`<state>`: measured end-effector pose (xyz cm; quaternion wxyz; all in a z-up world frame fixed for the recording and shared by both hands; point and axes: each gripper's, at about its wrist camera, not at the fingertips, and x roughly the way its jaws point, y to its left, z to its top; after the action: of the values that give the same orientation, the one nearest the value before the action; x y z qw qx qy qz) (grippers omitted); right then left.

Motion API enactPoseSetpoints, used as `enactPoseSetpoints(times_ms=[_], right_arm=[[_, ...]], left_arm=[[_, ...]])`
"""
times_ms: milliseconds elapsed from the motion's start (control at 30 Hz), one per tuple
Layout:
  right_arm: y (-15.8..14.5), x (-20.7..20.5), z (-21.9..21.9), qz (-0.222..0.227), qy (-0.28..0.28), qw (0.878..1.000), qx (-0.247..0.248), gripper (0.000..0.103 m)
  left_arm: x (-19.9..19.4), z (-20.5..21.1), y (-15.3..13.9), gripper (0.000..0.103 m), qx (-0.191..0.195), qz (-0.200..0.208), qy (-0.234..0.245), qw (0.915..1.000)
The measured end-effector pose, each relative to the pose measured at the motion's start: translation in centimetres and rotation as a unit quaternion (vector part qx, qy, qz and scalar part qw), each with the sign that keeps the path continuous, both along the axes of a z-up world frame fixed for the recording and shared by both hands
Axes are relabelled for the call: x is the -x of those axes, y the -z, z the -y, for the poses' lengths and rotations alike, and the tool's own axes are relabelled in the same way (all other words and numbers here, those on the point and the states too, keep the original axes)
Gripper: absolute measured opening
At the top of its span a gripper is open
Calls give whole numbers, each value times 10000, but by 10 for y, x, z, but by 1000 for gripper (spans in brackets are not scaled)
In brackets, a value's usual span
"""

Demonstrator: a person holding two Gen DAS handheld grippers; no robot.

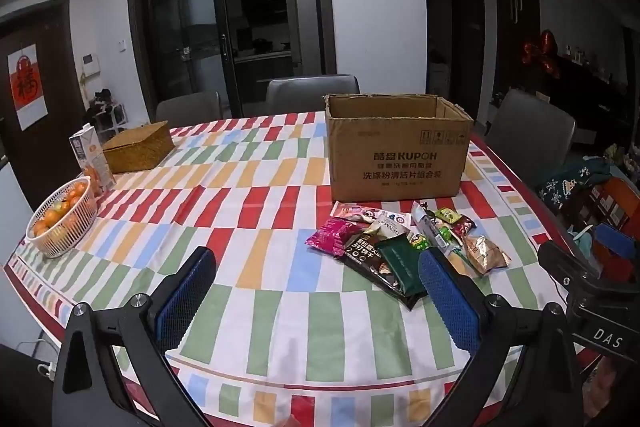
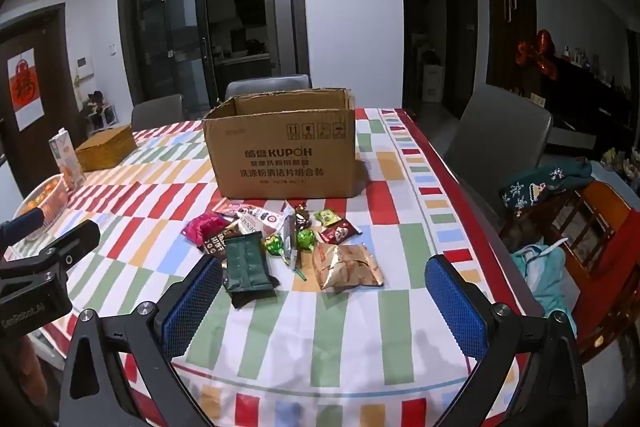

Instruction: Organize snacks

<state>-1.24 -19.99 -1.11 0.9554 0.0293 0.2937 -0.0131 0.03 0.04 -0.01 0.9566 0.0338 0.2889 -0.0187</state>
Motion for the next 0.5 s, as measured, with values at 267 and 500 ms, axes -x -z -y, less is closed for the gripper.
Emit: enactPoseSetpoints(times_ms=[267, 500], right_arm=[[-2, 1, 0, 44, -62, 10000, -32, 102], [-6, 0, 2, 115, -39, 9999, 42, 102]], left_arm=[[-1, 5, 0, 103, -12, -20, -15, 10000], [-6, 9, -3, 103, -43, -34, 6, 10000]])
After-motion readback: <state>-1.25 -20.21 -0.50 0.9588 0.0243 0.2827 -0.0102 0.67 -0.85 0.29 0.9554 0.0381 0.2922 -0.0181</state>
